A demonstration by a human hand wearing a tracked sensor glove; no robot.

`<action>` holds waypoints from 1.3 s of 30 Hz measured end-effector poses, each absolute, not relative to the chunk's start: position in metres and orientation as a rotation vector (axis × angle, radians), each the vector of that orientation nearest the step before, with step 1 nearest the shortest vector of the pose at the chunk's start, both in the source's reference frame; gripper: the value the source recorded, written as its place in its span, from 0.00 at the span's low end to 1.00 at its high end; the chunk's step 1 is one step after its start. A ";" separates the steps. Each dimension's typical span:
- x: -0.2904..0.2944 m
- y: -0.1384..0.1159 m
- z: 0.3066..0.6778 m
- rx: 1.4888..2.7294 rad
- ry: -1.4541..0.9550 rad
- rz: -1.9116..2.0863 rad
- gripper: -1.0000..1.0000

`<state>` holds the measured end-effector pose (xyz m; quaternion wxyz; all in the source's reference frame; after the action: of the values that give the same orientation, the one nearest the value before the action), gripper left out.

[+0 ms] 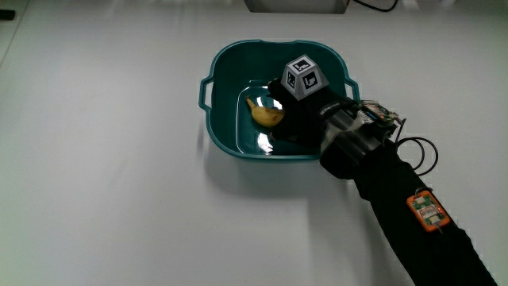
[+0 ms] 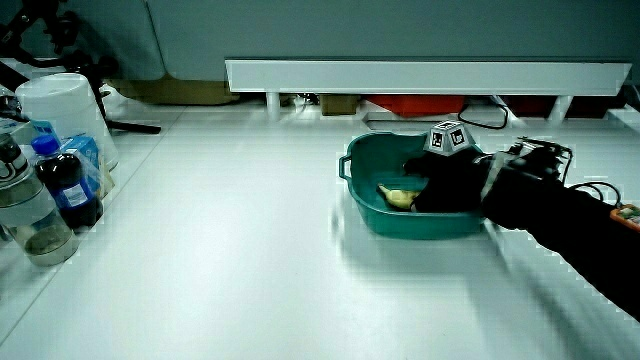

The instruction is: Pick banana from plate

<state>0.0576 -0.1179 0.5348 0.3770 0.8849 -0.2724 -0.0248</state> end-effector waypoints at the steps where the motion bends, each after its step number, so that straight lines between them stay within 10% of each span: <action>1: 0.057 -0.117 0.539 2.247 -0.697 -0.075 0.50; 22: 0.050 -0.112 0.537 2.302 -0.796 -0.200 1.00; 39: 0.061 -0.121 0.509 2.394 -0.798 -0.142 1.00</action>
<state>0.0610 -0.1211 0.5090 0.3021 0.9029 -0.3010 -0.0534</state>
